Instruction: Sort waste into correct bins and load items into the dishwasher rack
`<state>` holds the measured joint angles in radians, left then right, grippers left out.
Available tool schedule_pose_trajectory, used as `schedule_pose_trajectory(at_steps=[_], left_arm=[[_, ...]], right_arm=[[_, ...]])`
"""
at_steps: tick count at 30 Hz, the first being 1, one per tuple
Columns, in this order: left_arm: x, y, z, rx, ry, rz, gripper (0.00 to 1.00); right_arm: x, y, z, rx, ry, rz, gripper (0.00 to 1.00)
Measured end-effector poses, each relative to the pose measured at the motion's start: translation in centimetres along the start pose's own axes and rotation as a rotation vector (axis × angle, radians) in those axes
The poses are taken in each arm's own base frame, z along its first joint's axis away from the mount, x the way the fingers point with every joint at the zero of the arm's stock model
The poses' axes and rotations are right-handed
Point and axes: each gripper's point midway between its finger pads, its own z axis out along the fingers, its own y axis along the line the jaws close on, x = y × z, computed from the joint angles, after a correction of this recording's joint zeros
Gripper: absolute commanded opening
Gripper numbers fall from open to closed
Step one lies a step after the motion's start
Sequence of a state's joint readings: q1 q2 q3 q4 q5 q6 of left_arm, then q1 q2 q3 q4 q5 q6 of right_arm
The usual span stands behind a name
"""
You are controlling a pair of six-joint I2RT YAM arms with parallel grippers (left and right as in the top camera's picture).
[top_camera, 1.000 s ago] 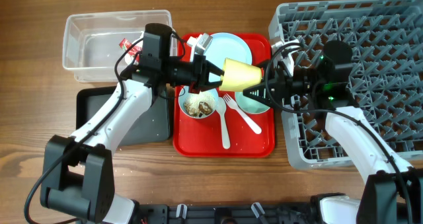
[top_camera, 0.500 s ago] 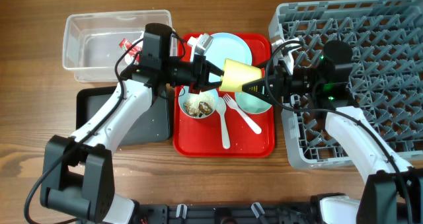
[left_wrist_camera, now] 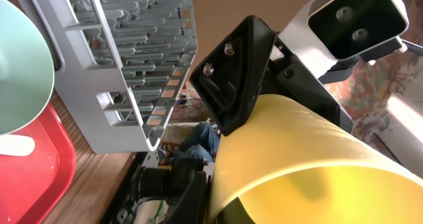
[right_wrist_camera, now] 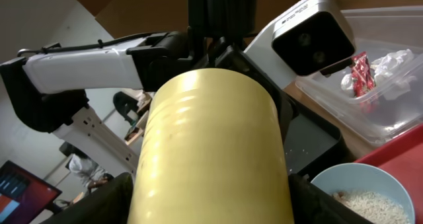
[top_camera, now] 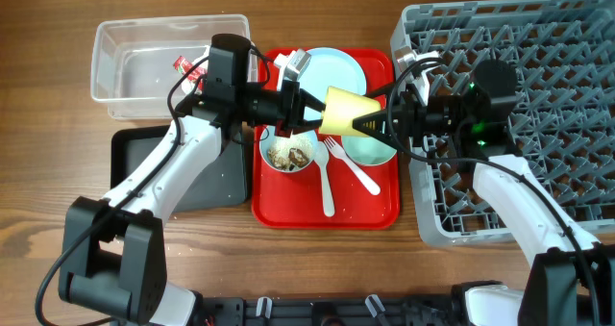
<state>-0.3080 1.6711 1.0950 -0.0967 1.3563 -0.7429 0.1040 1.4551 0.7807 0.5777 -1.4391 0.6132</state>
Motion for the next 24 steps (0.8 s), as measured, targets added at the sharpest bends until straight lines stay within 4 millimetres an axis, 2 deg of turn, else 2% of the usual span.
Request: schedule_pose_trajectory(at_steps=[10, 16, 21, 24], left_arm=[[0.05, 0.0, 0.06, 0.0, 0.002, -0.001, 0.04], [0.16, -0.04, 0.15, 0.002, 0.007, -0.002, 0.04], [0.18, -0.04, 0.15, 0.002, 0.008, -0.004, 0.04], [0.2, -0.02, 0.15, 0.002, 0.008, -0.006, 0.15]], right_arm=[[0.01, 0.01, 0.0, -0.001, 0.001, 0.019, 0.74], [0.05, 0.06, -0.08, -0.004, 0.003, 0.046, 0.67], [0.05, 0.07, -0.08, -0.005, 0.003, 0.076, 0.56], [0.08, 0.11, -0.11, -0.007, 0.005, 0.092, 0.54]])
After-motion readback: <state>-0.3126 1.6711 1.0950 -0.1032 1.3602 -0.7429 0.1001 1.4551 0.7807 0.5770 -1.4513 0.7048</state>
